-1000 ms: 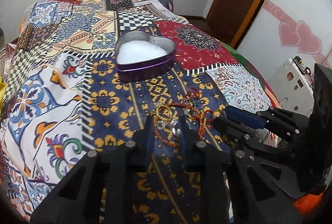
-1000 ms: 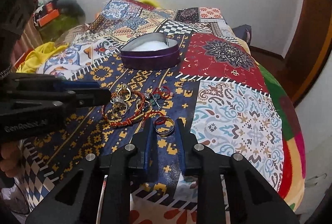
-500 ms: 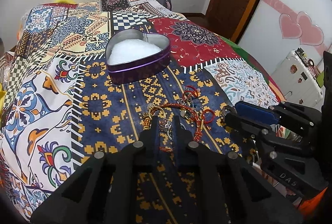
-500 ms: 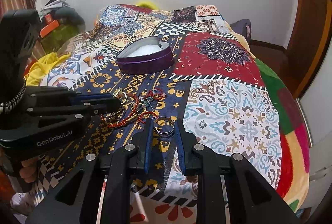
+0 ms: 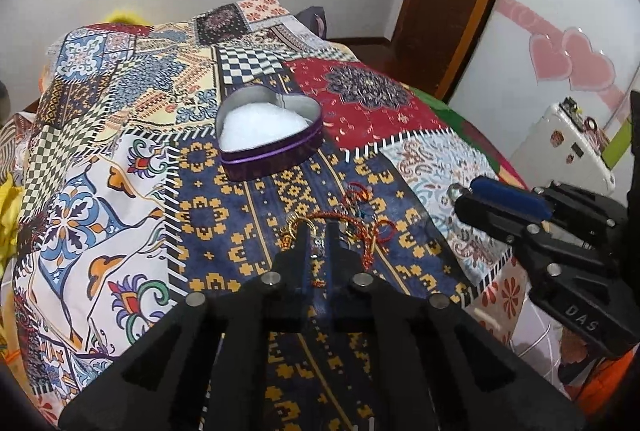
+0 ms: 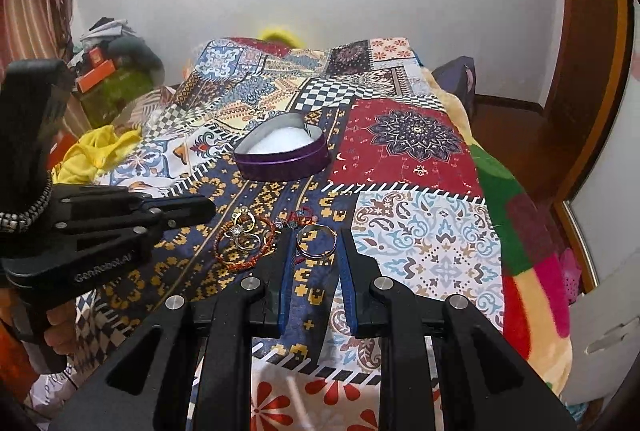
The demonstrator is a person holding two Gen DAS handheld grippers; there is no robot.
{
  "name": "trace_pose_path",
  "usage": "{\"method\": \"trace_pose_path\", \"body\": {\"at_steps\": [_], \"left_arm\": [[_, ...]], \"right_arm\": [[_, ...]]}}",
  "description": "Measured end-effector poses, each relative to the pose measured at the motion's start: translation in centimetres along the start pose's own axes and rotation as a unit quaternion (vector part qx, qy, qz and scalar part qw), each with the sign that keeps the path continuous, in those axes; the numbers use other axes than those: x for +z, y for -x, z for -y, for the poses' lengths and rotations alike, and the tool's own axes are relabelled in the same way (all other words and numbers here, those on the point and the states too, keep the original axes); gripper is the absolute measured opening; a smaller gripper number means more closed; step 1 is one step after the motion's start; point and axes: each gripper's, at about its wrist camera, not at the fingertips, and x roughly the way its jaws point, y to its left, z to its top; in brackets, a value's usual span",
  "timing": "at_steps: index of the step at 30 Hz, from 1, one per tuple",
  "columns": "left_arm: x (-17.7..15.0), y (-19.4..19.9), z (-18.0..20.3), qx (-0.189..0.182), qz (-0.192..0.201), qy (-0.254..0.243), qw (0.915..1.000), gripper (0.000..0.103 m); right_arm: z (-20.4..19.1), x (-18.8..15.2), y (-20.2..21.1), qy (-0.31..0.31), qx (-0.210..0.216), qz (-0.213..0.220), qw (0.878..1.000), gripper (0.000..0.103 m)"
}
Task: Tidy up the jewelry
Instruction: 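Grasp a silver ring with the left tool while the right tool grasps another silver ring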
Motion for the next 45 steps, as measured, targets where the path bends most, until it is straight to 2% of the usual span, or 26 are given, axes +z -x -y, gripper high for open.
{"method": "trace_pose_path", "body": {"at_steps": [2,6,15,25,26,32,36,37,39,41,45], "left_arm": [[-0.1,-0.6,0.1,0.005,-0.007,-0.008,0.9999,0.012],[-0.2,-2.2,-0.3,0.009,-0.025,-0.006,0.9996,0.012],[-0.3,-3.6,-0.6,0.003,-0.035,0.000,0.9994,0.012],[0.2,-1.3,-1.1,0.004,0.001,0.013,0.9999,0.008],[0.3,-0.9,-1.3,0.003,0.006,0.014,0.9999,0.000],[1.1,1.3,-2.3,0.008,0.033,0.022,0.9992,0.000],[1.1,1.7,-2.9,0.003,0.025,0.024,0.9994,0.000],[1.0,1.7,-2.9,0.004,0.023,0.024,0.9994,0.002],[0.7,1.3,-3.0,0.006,0.015,0.024,0.9996,0.014],[0.2,0.8,-2.9,-0.001,0.006,0.024,0.9997,0.022],[-0.2,-0.9,-2.3,-0.010,-0.019,0.019,0.9996,0.022]], "right_arm": [[0.1,-0.1,-0.2,-0.005,-0.001,-0.004,1.000,0.019],[0.6,-0.4,-0.4,-0.010,-0.009,-0.013,1.000,0.019],[1.3,-0.4,-0.6,-0.009,-0.023,-0.020,1.000,0.019],[0.6,0.2,-0.5,-0.006,-0.016,-0.012,1.000,0.019],[0.5,0.4,-0.5,-0.004,-0.017,-0.009,1.000,0.019],[0.2,1.9,0.1,0.001,-0.021,0.011,1.000,0.019],[-0.1,2.6,0.3,0.003,-0.020,0.022,1.000,0.019],[-0.2,2.6,0.3,0.003,-0.020,0.022,1.000,0.019],[-0.3,2.4,0.2,0.002,-0.020,0.021,1.000,0.019],[-0.3,2.2,0.0,0.001,-0.019,0.016,1.000,0.019],[-0.3,1.6,-0.6,0.001,-0.017,0.001,1.000,0.019]]}}
